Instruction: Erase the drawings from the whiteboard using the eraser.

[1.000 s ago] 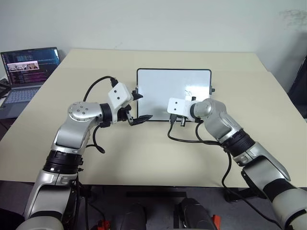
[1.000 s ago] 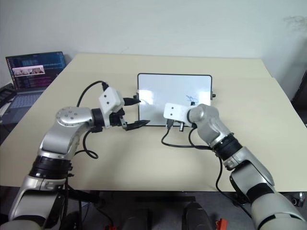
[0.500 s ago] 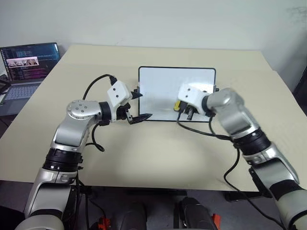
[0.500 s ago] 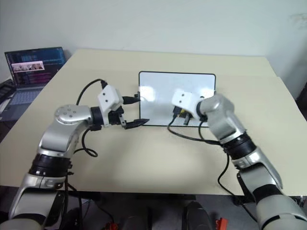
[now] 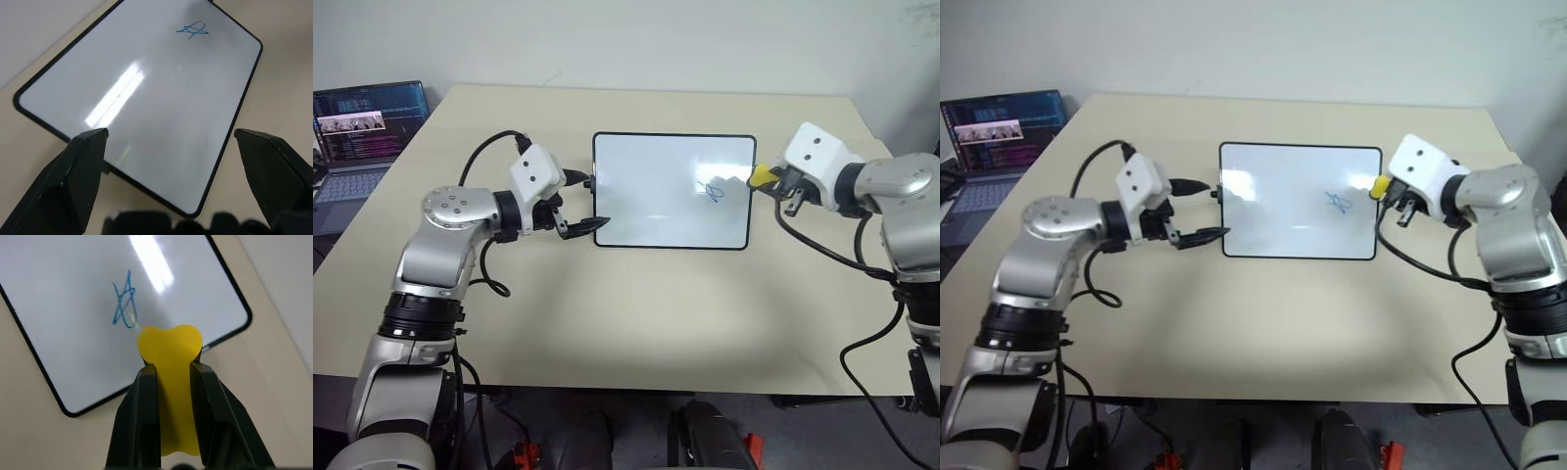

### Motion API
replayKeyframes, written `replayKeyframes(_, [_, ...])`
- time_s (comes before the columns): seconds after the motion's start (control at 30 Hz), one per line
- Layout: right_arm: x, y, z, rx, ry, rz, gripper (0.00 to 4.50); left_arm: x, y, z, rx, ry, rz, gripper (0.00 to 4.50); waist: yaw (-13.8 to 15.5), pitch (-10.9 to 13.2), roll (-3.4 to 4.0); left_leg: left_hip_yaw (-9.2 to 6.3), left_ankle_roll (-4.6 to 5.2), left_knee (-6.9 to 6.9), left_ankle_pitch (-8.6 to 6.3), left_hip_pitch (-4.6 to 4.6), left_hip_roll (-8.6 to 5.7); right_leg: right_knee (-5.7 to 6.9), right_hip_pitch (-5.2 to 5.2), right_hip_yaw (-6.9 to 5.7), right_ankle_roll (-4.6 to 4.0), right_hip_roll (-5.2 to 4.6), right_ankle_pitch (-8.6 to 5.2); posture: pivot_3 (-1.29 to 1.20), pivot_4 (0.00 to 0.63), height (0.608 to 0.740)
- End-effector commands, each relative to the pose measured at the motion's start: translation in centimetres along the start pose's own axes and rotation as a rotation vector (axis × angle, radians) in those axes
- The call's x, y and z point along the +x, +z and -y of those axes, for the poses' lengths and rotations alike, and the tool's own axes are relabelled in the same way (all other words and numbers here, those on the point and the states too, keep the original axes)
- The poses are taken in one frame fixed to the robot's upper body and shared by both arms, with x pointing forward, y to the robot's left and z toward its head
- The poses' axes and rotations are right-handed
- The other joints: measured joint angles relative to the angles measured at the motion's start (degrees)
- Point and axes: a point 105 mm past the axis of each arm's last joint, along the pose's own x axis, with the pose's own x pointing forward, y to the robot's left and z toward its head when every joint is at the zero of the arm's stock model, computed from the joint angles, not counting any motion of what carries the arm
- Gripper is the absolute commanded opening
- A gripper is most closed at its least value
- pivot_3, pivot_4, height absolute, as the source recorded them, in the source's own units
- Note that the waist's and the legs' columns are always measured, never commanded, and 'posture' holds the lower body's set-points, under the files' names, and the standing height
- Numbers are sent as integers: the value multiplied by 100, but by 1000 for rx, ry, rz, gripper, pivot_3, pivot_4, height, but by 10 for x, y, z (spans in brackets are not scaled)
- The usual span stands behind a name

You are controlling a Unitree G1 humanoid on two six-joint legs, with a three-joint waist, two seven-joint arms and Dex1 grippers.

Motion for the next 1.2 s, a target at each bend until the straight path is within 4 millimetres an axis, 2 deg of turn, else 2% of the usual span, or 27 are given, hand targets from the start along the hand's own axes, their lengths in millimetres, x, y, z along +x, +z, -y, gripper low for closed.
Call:
replayKeyframes(0.03, [-4,3,5,-30,-32,17,526,-7,16,-9,37,26,50,4500,0,0,0,1,0,0,0,0,0,0,0,1,0,0,0,0,150,740])
replayKeyframes(0.13, [-1,6,0,-25,-16,31,525,-6,17,-9,41,26,51,4500,-3,0,0,1,0,1,0,0,0,0,0,1,0,0,0,0,150,740])
replayKeyframes(0.47, [-2,12,6,-16,-35,49,525,-8,17,-10,42,36,47,4500,-3,0,0,1,-1,3,0,0,0,2,0,1,0,0,0,0,150,740])
replayKeyframes(0.7, [10,31,3,15,-51,118,524,-3,16,-4,30,23,55,4500,-17,0,0,0,-1,5,1,0,0,6,0,1,-1,0,0,0,150,740])
replayKeyframes(0.8, [31,48,8,43,-116,153,524,-2,17,-6,33,34,60,4500,-39,0,1,2,-1,10,1,1,0,11,0,2,-1,0,1,0,150,740])
replayKeyframes(0.87, [45,54,2,53,-113,154,524,-1,16,-6,34,36,60,4500,-45,0,1,0,-1,14,1,2,0,17,0,2,-1,0,1,0,150,740])
replayKeyframes(0.97, [60,52,-4,28,-114,121,521,-1,17,-6,34,35,61,4500,-35,0,1,-2,-1,14,1,3,1,18,0,0,-1,1,1,0,150,740])
replayKeyframes(1.2, [79,43,3,9,-151,56,520,-2,17,-6,36,34,61,4500,-23,0,1,-2,-2,16,2,0,-5,17,0,-1,-1,-5,1,0,150,740])
